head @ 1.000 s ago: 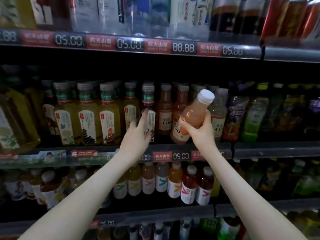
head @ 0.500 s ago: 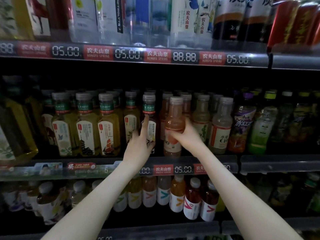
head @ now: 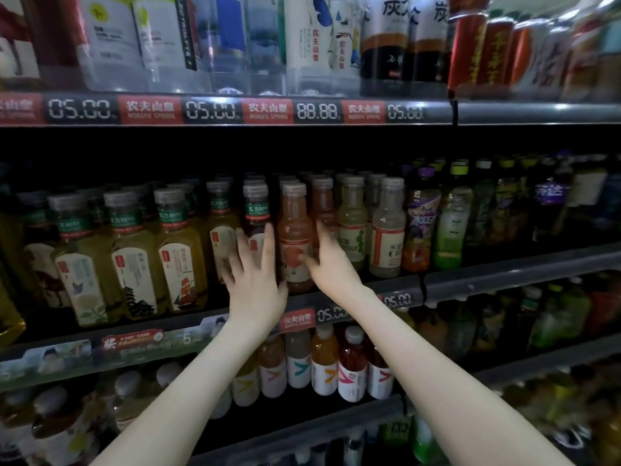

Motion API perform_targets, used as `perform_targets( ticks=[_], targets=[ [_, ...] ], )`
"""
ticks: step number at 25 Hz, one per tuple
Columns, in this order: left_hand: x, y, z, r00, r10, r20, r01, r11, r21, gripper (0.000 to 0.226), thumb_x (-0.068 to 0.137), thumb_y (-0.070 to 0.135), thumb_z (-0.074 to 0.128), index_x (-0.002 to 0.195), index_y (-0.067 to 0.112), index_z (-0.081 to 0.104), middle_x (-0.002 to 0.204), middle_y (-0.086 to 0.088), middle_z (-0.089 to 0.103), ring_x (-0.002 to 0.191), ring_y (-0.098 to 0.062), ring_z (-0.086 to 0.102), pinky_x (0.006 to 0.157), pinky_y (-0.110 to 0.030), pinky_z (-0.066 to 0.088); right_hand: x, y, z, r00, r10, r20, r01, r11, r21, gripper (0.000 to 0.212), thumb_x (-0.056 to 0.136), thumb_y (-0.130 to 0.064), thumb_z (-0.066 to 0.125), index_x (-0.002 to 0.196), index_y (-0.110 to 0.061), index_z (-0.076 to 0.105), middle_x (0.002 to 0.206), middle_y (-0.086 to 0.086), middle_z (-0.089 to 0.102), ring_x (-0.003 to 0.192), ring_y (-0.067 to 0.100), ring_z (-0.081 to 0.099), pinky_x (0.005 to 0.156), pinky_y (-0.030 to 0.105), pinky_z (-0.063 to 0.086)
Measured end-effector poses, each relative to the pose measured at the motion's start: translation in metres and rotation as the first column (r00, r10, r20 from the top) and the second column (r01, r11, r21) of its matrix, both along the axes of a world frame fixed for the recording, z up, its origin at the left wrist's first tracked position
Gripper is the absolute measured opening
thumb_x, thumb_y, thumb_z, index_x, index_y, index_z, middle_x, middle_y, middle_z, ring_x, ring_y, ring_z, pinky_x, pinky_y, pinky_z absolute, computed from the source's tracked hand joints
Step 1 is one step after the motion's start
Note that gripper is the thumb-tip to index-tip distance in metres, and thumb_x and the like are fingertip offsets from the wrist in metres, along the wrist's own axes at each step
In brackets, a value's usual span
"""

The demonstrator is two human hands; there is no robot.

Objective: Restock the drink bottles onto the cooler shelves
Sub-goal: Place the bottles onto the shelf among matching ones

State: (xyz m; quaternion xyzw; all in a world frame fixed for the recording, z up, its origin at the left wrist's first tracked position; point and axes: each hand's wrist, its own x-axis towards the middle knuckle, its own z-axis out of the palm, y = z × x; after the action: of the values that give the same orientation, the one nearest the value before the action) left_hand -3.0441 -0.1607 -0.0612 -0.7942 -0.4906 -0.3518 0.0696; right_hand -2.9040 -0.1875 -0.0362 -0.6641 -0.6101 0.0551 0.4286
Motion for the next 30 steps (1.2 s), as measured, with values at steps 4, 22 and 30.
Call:
perform_targets(
  ticks=[4, 22, 30],
  targets=[
    [0.032, -0.025, 0.003, 0.971, -0.239, -0.001, 0.236, 0.957, 0.167, 0.077, 0.082, 0.024, 0.067, 0.147, 0.018, 0.027, 0.15, -0.025, 0.023, 0.137, -0.044, 0.024, 0.11, -0.06, 0.018, 0.029, -0.053, 0.005, 0.999, -0.033, -0.002, 0.033, 0.999, 0.001, 0.051, 0.098, -0.024, 0.052, 0.145, -0.015, 0.036, 0.143, 0.007, 0.043, 0.131, 0.021, 0.043, 0.106, 0.033, 0.037],
    [0.378, -0.266, 0.009, 0.806, -0.592, 0.008, 0.592, 0.806, 0.015, 0.053, 0.098, 0.035, 0.042, 0.148, 0.03, 0.026, 0.139, -0.001, 0.041, 0.107, -0.021, 0.055, 0.067, -0.029, 0.049, 0.367, -0.363, 0.01, 0.929, -0.348, 0.129, 0.35, 0.937, 0.008, 0.054, 0.098, -0.021, 0.051, 0.147, -0.025, 0.029, 0.14, -0.001, 0.042, 0.123, 0.015, 0.047, 0.096, 0.026, 0.043],
    [0.546, -0.331, 0.012, 0.82, -0.571, -0.023, 0.567, 0.818, -0.1, 0.054, 0.098, 0.036, 0.042, 0.148, 0.027, 0.024, 0.14, -0.002, 0.039, 0.11, -0.021, 0.052, 0.071, -0.031, 0.049, 0.548, -0.46, 0.006, 0.9, -0.434, 0.03, 0.434, 0.901, 0.006, 0.055, 0.099, -0.023, 0.049, 0.148, -0.032, 0.025, 0.148, -0.002, 0.034, 0.124, 0.014, 0.043, 0.087, 0.025, 0.04]
  ],
)
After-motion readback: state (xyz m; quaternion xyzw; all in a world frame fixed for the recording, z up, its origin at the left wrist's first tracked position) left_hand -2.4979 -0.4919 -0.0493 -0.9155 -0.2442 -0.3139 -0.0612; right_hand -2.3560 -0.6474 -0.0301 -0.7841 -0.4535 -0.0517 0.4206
